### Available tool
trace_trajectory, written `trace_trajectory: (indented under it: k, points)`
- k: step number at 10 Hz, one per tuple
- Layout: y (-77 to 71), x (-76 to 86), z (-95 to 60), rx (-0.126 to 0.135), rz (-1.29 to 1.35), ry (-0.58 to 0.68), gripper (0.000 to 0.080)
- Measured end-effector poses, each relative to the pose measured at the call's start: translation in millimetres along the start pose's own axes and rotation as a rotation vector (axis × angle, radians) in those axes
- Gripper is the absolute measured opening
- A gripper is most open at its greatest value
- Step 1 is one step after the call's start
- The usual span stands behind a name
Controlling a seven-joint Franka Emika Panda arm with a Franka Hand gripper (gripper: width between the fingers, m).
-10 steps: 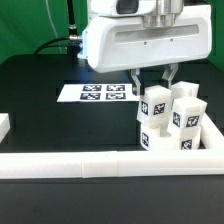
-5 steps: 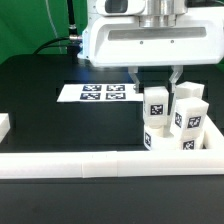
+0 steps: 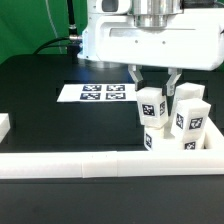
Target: Assemble stool
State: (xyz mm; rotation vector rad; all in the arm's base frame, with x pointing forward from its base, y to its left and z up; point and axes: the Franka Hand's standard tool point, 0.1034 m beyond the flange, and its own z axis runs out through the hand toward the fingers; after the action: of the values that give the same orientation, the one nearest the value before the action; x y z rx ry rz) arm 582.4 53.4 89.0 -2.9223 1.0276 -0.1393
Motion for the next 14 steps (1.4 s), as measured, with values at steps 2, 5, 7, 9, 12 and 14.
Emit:
trace_trajectory:
  k: [2, 5, 7, 9, 12, 14]
  points:
    - [0.1, 0.1, 0.1, 0.001, 0.118, -0.001, 0.0335]
    - [0.0, -0.1, 0.2, 0.003, 0.298, -0.003, 0.0337]
    - [-1.1, -1.5, 0.8, 0.018, 0.606, -0.022, 0.0337]
    - [-4.9, -1.5, 1.3, 0.021, 0.838, -0.026, 0.0337]
    - [-7.8, -3.5, 1.1, 0.036, 1.040, -0.050, 0.0337]
    - [-7.8, -3.7, 1.6, 0.049, 1.251, -0.077, 0.0337]
